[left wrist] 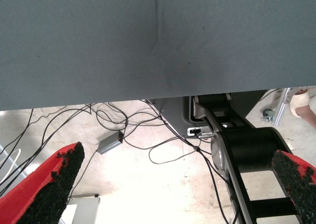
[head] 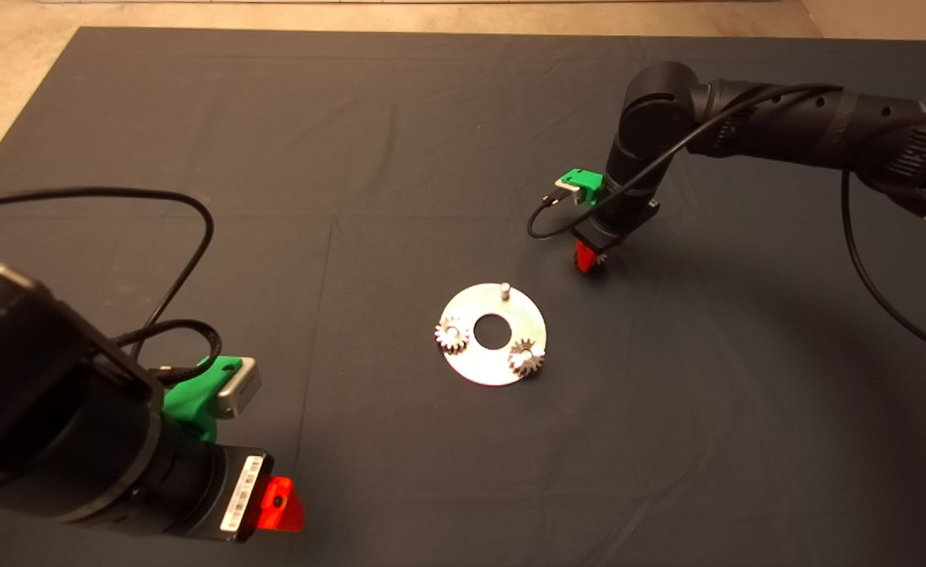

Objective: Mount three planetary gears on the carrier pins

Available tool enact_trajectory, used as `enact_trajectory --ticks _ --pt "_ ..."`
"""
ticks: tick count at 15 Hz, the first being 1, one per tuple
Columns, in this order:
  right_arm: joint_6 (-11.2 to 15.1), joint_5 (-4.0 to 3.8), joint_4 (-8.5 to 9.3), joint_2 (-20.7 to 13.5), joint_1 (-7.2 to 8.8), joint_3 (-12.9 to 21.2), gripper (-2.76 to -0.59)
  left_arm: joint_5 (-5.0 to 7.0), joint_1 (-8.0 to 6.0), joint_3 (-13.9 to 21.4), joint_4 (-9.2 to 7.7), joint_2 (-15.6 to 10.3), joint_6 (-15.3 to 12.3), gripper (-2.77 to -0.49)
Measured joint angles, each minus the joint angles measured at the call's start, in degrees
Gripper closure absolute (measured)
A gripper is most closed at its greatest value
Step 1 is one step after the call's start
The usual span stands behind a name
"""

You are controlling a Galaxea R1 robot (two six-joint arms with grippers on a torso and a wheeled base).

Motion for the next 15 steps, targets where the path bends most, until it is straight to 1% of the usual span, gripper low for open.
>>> enact_trajectory --ticks 1,2,5,6,9,11,13,14,15 --pt "0.0 0.02 0.0 0.0 0.0 -0.1 -1.65 0.0 0.0 0.0 0.0 0.0 0.0 -2.76" --pt "0.0 0.09 0.0 0.0 -0.02 -0.3 -1.56 0.0 0.0 0.0 -0.01 0.0 0.0 -2.76" --pt "0.0 0.19 0.0 0.2 -0.41 -0.6 -1.52 0.0 0.0 0.0 0.0 0.0 0.0 -2.76" --pt "0.0 0.17 0.0 0.1 -0.58 -0.6 -1.4 0.0 0.0 0.0 0.0 0.0 0.0 -2.76" --pt "0.0 0.17 0.0 0.2 -0.61 -0.7 -1.38 0.01 0.0 0.0 0.0 0.0 0.0 -2.76" --pt "0.0 0.17 0.0 0.2 -0.61 -1.1 -1.24 0.01 0.0 0.0 0.0 0.0 0.0 -2.76" --pt "0.0 0.18 0.0 0.2 -0.6 -1.3 -1.23 0.0 0.0 0.0 0.0 0.0 0.0 -2.76" --pt "0.0 0.2 0.0 0.2 -0.6 -1.3 -1.15 0.01 0.0 0.0 -0.01 0.0 0.0 -2.76" --pt "0.0 0.17 0.0 0.1 -0.6 -1.3 -1.13 0.02 0.0 0.0 0.0 0.0 0.0 -2.76"
